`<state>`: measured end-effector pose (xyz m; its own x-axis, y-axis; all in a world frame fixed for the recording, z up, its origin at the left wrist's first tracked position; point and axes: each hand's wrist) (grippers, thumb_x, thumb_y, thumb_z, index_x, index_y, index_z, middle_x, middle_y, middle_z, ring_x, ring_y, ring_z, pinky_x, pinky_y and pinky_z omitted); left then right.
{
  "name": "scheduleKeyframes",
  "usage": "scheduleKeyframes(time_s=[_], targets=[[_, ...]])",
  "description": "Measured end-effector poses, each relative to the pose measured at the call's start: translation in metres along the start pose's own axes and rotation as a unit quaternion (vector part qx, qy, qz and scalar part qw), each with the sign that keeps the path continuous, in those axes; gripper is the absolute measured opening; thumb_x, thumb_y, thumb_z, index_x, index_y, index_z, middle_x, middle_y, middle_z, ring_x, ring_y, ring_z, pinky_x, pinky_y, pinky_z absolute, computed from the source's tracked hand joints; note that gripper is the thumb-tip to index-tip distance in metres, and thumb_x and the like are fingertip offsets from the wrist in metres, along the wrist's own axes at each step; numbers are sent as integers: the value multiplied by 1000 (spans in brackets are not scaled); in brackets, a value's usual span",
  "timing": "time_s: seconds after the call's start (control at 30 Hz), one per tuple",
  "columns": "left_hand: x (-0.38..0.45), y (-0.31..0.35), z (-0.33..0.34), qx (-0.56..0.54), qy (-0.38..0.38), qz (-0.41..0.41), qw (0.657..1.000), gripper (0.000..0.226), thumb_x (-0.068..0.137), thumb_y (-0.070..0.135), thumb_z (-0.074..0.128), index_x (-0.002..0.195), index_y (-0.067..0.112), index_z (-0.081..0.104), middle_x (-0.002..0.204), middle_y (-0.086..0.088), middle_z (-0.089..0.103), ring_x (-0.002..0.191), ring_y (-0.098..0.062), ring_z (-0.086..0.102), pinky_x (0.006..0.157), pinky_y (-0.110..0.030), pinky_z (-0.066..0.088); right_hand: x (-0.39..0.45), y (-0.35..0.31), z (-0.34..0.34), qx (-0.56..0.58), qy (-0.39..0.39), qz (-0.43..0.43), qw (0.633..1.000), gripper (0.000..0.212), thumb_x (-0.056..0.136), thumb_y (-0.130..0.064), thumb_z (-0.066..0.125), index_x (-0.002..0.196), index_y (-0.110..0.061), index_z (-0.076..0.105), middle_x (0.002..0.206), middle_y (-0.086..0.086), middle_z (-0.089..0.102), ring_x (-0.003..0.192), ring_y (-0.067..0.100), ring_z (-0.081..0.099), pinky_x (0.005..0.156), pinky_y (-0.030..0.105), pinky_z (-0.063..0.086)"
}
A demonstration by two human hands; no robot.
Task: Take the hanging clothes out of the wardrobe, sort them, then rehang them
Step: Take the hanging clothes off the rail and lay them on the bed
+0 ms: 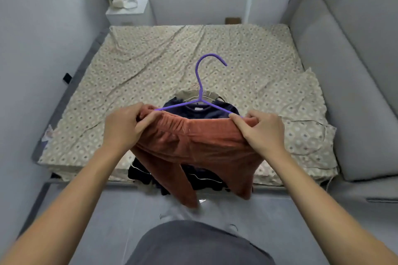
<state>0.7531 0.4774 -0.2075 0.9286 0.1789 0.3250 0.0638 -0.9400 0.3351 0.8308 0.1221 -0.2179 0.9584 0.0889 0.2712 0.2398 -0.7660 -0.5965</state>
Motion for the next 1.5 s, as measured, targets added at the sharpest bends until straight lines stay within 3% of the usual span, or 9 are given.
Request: scheduleKeyframes(time_s=[0.2,0.37,0.57,0.67,0.77,0.83,0.93,1.2,1.5], targets=[[56,-48,41,-24,-20,-51,998,61,90,80,42,79,24,63,77,7,68,73,-22,63,64,-43,49,93,-2,59,-28,-75,-18,997,68,79,-83,53,63,-17,62,59,-2,63,69,26,65,59,34,40],[129,-89,104,-83,-117,-19,989,41,96,67,56,73,35,43,73,18,51,75,-18,52,65,-37,34,158,20,119,-39,-140,13,989,55,87,-73,61,68,-22,59,63,-6,62,74,24,64,65,36,46],[209,-137,199,-57,-189,-9,980,50,97,70,44,85,22,47,89,-4,61,89,-30,57,69,-42,41,228,64,190,-37,-262,47,963,28,87,-51,73,87,-27,57,81,-10,60,86,22,60,74,40,47],[232,-145,243,-4,-206,-21,978,42,99,64,49,86,24,44,93,-8,62,95,-36,58,74,-46,43,259,89,230,-61,-277,64,957,26,89,-50,72,91,-28,58,84,-10,61,88,23,61,71,38,42],[249,-155,289,32,-205,-76,975,45,101,60,50,97,16,55,103,-11,61,104,-36,56,82,-50,43,291,114,277,-76,-274,76,956,26,89,-51,71,91,-27,59,87,-9,63,90,23,62,71,38,44],[258,-158,317,33,-186,-120,975,41,103,51,53,111,11,59,113,-14,59,110,-39,54,85,-52,46,312,128,308,-87,-260,78,959,23,92,-45,70,102,-26,64,101,-2,67,103,27,63,81,41,48],[267,-148,343,36,-184,-171,967,38,105,37,52,129,9,56,125,-18,55,117,-41,52,88,-56,50,329,145,341,-112,-280,71,951,44,99,-40,60,138,-19,56,135,8,59,131,33,49,105,49,42],[241,-103,312,51,-224,-173,958,45,103,41,50,138,14,56,121,-12,58,116,-37,55,90,-53,50,307,119,322,-117,-331,-19,936,56,97,-41,60,148,-20,48,140,7,56,132,33,47,109,50,40],[189,-80,202,96,-150,-232,956,64,100,59,28,146,21,51,131,-4,55,123,-29,50,91,-48,47,303,24,281,-85,-340,-213,912,59,101,-53,50,151,-24,44,143,2,52,135,27,44,108,47,39]])
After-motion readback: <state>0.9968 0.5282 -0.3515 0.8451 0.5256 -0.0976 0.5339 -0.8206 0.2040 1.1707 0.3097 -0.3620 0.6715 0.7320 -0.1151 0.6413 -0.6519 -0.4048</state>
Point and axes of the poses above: each hand's wrist, its own x-axis towards the middle knuckle, its own z-axis out of the palm, y = z × x
